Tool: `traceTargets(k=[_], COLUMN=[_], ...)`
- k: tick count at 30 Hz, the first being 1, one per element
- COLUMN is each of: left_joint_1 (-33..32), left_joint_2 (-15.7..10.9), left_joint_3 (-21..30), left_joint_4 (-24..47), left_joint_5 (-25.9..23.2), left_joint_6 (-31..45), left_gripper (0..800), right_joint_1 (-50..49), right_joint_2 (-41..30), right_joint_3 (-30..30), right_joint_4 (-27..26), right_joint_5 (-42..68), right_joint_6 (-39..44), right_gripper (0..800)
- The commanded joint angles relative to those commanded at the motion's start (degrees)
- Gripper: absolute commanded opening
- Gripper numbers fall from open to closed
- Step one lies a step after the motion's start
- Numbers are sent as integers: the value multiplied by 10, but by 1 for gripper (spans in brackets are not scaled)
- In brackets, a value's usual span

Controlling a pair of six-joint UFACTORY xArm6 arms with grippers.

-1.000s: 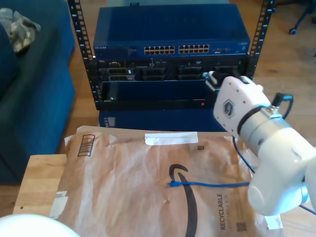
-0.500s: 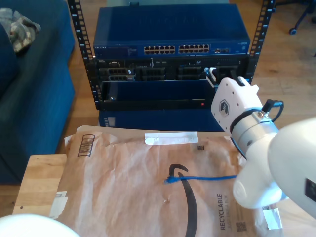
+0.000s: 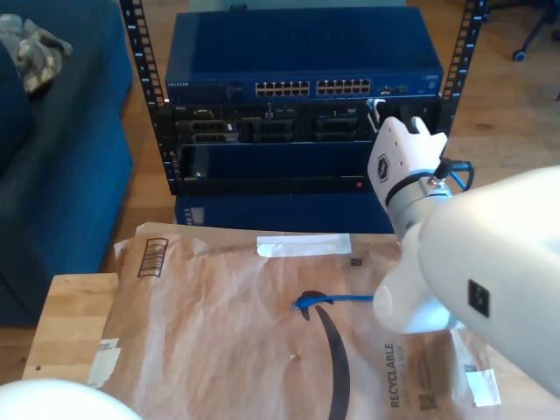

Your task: Grab the cable and plug it in

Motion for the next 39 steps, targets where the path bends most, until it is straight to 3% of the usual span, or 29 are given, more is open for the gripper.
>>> traceTargets(k=[8, 18, 39], left_joint_1=[0, 0, 0], left_joint_2=[0, 0, 0], left_joint_3=[0, 0, 0], left_joint_4=[0, 0, 0], left_joint_5=[0, 0, 0], left_joint_6=[0, 0, 0], left_gripper=[800, 800, 800], right_joint_1=[40, 40, 18], right_joint_2=[46, 117, 149], right_joint_3=[-41, -140, -181], right_joint_4=[89, 88, 83], right_joint_5=[-38, -38, -33], right_joint_6=[-47, -65, -105], right_gripper=[0, 0, 0])
